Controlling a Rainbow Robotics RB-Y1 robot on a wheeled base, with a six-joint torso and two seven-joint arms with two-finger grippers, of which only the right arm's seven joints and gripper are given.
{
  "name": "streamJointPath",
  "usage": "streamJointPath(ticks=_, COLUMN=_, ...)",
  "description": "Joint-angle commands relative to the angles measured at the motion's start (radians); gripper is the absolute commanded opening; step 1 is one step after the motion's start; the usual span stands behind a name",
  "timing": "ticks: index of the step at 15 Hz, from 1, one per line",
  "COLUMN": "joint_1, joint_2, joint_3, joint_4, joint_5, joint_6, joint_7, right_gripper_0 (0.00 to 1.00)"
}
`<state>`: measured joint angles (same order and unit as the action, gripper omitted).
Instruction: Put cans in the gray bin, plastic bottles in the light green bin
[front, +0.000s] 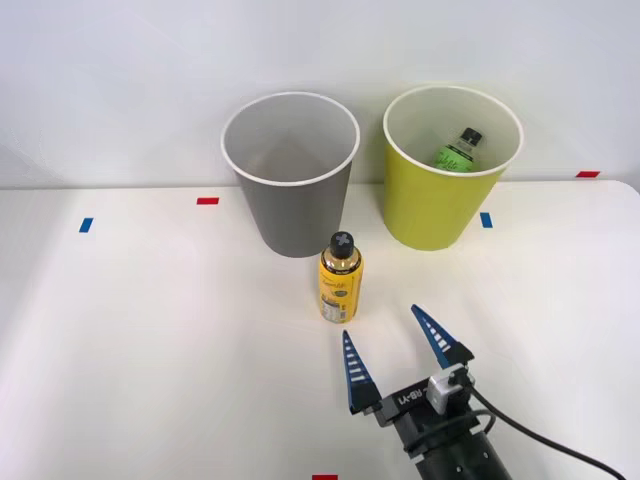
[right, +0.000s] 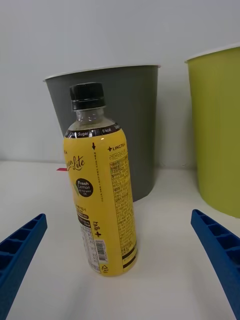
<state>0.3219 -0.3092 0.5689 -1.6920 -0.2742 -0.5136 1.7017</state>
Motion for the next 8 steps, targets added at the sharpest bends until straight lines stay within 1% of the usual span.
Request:
streamJointPath(ticks=1, joint_1=-0.057, joint_2=0.013, joint_3=0.002, joint_4=0.0, joint_5=-0.02, joint_6=0.053, joint_7=-0.004, right_gripper_0=1.0)
streamJointPath(ticks=4, joint_1=-0.113, joint_2=0.035, joint_3=0.003, joint_4=0.008, joint_5=-0.036, joint_6=0.109, joint_7=-0.005, right_gripper_0=1.0)
streamJointPath(ticks=8, joint_1=-0.227, joint_2=0.084, joint_3=-0.001, joint_4=0.147, joint_5=-0.049, joint_6=0.079, joint_7=-0.007, right_gripper_0=1.0)
